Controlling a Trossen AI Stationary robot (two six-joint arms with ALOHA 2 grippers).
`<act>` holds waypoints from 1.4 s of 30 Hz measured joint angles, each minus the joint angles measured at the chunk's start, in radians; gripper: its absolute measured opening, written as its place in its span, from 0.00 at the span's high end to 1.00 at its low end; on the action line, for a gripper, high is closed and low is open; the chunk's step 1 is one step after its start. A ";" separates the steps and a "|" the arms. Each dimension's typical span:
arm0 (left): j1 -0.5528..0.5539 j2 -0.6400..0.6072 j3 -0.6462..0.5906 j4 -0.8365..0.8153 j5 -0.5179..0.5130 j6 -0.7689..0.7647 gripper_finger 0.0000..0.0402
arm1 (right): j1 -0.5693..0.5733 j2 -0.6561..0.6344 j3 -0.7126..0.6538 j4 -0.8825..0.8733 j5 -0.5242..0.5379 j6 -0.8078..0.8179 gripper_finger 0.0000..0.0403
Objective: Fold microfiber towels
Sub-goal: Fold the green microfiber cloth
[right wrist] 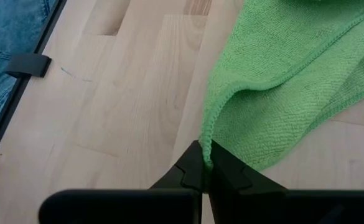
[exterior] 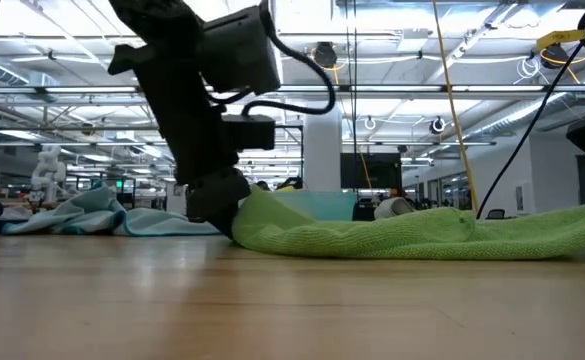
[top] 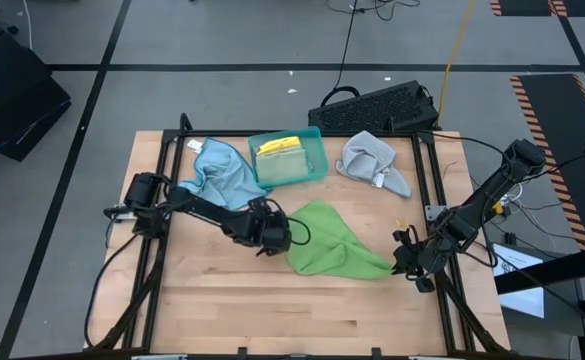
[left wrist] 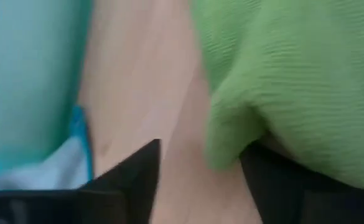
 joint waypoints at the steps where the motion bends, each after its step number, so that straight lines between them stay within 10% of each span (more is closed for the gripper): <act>1: 0.000 0.000 0.000 0.024 0.007 0.034 0.52 | 0.000 0.000 0.000 0.000 0.000 0.000 0.99; 6: -0.028 -0.032 0.000 -0.005 0.082 0.097 0.95 | 0.000 0.000 0.000 -0.001 0.000 0.000 0.99; 17: -0.193 -0.274 0.001 -0.187 0.297 -0.010 0.97 | 0.000 0.000 0.000 0.002 0.002 -0.015 0.99; 22: -0.232 -0.345 0.001 -0.289 0.101 -0.174 0.97 | 0.000 0.000 0.000 0.002 0.029 -0.025 0.99; 36: -0.260 -0.188 -0.002 -0.390 -0.075 -0.444 0.43 | -0.027 -0.006 0.000 -0.023 0.082 -0.021 0.99; 42: -0.315 -0.059 -0.002 -0.185 -0.021 -0.386 0.37 | -0.055 -0.005 0.000 -0.059 0.086 0.001 0.99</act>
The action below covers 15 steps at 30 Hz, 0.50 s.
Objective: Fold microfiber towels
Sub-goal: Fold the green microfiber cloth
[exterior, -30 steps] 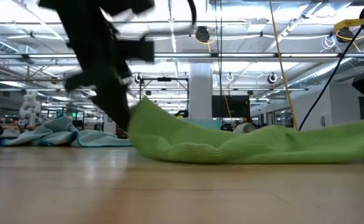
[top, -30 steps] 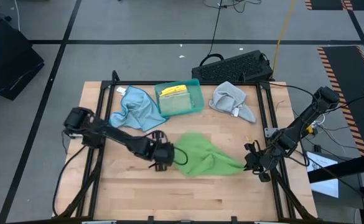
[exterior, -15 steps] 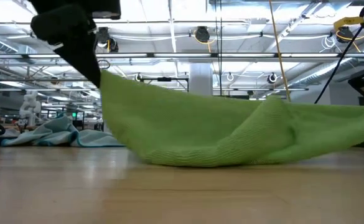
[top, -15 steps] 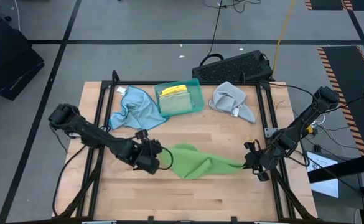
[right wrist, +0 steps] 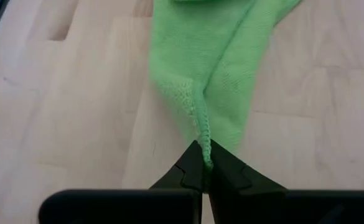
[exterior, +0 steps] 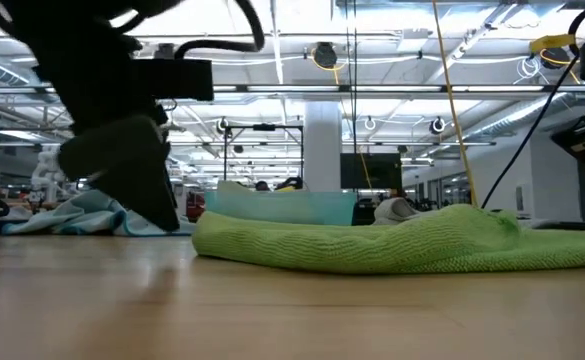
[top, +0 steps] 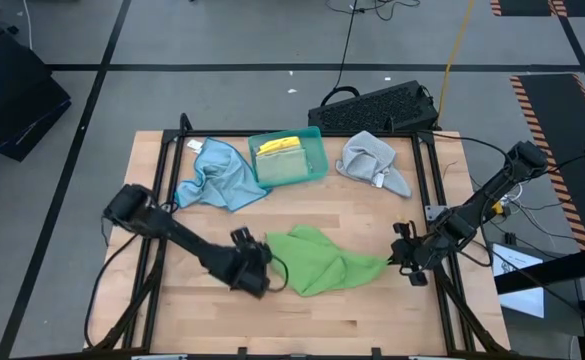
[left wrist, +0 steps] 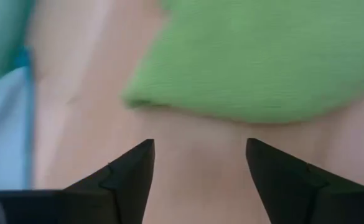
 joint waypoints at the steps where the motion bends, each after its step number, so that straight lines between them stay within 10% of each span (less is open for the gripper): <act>1: -0.012 0.013 0.000 0.041 0.000 0.010 0.38 | -0.004 0.000 0.000 0.002 0.008 -0.001 0.99; 9: -0.075 0.028 0.125 0.202 -0.121 -0.009 0.48 | -0.045 0.000 0.000 0.017 0.023 -0.018 0.99; 15: -0.047 0.112 0.295 0.411 -0.175 0.300 0.48 | -0.051 0.000 0.000 0.034 0.017 -0.035 0.99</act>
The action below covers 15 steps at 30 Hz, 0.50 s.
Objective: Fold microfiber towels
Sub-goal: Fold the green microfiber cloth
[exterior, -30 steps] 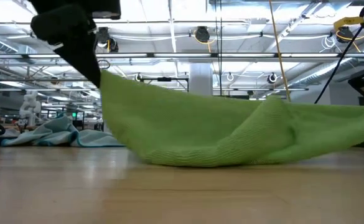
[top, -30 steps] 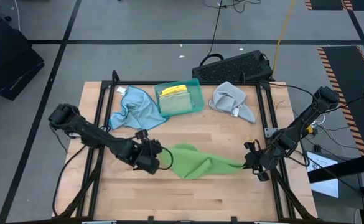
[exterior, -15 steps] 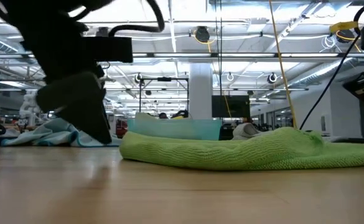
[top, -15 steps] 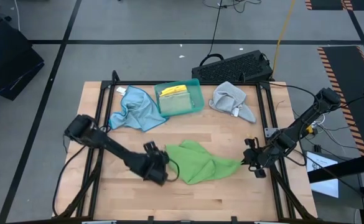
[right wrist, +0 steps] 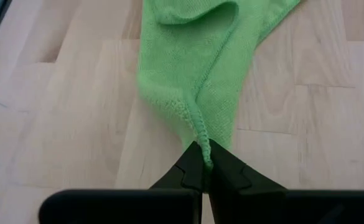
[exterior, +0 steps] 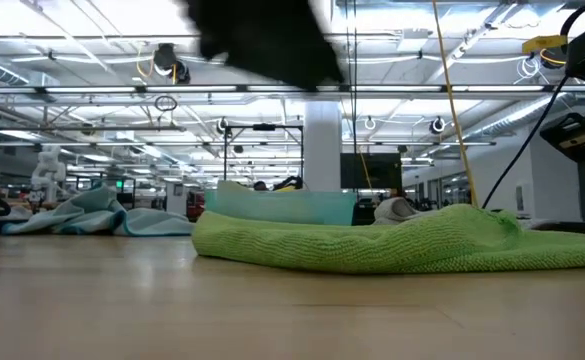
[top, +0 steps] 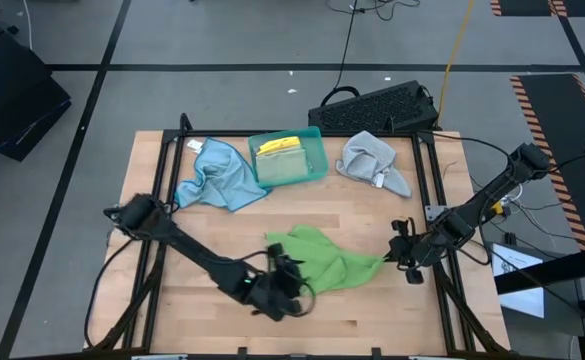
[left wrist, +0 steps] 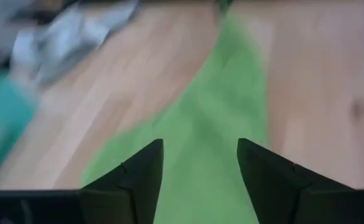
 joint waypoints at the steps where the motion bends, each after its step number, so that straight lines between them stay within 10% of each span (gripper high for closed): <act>1: 0.008 0.025 0.032 0.042 0.005 0.052 0.47 | 0.000 0.000 0.000 0.000 0.000 0.000 0.99; 15: 0.049 0.340 0.405 0.068 0.097 0.169 0.12 | 0.000 0.000 0.000 0.002 0.000 -0.017 0.99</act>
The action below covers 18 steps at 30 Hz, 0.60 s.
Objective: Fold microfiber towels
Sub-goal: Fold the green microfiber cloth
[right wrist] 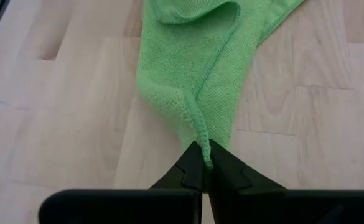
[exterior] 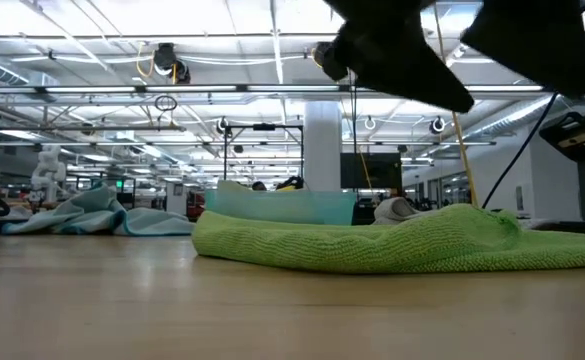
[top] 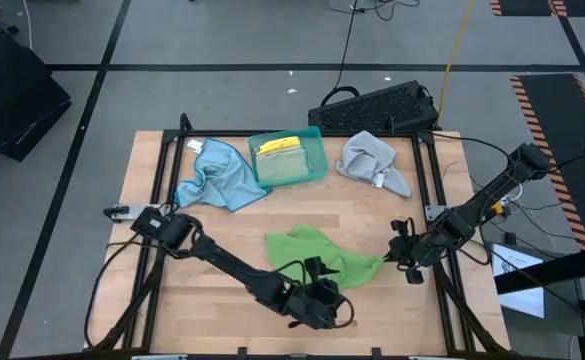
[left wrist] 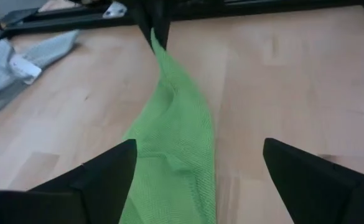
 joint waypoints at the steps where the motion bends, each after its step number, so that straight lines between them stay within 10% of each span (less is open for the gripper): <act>1: 0.001 0.010 0.004 0.002 -0.010 -0.017 0.13 | 0.000 0.000 0.000 0.000 0.000 0.000 0.99; 18: 0.064 0.038 -0.001 -0.017 0.053 -0.034 0.44 | 0.000 0.000 0.000 0.001 0.001 -0.012 0.99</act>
